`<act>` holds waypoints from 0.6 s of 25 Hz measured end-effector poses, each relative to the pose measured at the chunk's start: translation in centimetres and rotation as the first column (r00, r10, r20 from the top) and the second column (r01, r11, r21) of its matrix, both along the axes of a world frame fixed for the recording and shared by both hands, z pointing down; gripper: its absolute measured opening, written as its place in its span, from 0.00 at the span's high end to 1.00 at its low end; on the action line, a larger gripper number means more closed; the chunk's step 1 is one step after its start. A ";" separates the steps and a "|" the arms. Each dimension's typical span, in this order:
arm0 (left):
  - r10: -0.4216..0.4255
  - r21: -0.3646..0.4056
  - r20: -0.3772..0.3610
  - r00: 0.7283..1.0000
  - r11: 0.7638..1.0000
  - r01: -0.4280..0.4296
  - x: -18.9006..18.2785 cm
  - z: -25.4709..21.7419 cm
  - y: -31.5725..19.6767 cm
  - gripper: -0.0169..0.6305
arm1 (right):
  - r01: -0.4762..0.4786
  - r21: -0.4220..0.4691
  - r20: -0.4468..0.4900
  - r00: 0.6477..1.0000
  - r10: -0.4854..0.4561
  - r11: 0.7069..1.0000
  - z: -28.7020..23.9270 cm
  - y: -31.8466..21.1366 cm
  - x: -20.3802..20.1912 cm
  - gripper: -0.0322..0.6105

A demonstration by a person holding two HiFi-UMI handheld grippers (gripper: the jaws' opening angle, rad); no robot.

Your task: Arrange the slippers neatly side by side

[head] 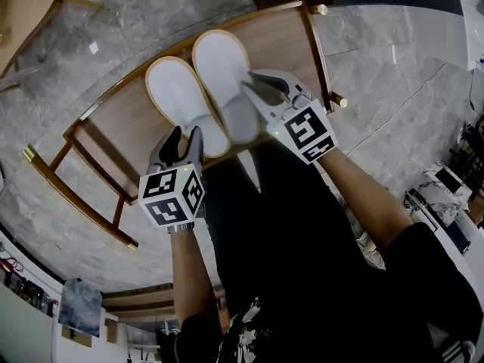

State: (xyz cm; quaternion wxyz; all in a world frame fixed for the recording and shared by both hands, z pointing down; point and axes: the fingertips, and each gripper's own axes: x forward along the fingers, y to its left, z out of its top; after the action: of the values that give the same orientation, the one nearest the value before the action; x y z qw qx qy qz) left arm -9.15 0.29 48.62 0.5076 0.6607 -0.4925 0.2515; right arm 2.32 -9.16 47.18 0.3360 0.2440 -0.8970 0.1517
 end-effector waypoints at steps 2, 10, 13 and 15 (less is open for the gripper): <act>0.007 0.018 0.000 1.000 1.000 -0.007 0.4 -1.0 0.3 0.73 | 0.000 0.012 0.015 1.000 -0.001 1.000 -1.3 0.5 -0.3 0.86; -0.100 0.131 0.013 0.995 0.987 0.097 2.8 -7.8 1.9 0.76 | 0.007 -0.001 0.113 0.994 -0.007 1.000 -7.7 5.3 1.7 0.90; -0.146 0.181 0.044 0.988 0.974 0.136 3.2 -10.7 3.5 0.77 | 0.048 -0.001 0.152 0.987 -0.048 0.999 -10.0 7.0 2.3 0.91; -0.188 0.248 0.064 0.980 0.954 0.167 2.3 -12.4 3.3 0.78 | 0.073 0.032 0.195 0.978 -0.078 0.997 -11.4 6.4 1.5 0.91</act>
State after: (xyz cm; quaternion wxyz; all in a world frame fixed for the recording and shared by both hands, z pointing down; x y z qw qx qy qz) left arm -6.82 3.61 36.24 0.4220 0.6591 -0.5984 0.1716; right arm 3.86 -2.75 35.74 0.2486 0.1977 -0.9361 0.1510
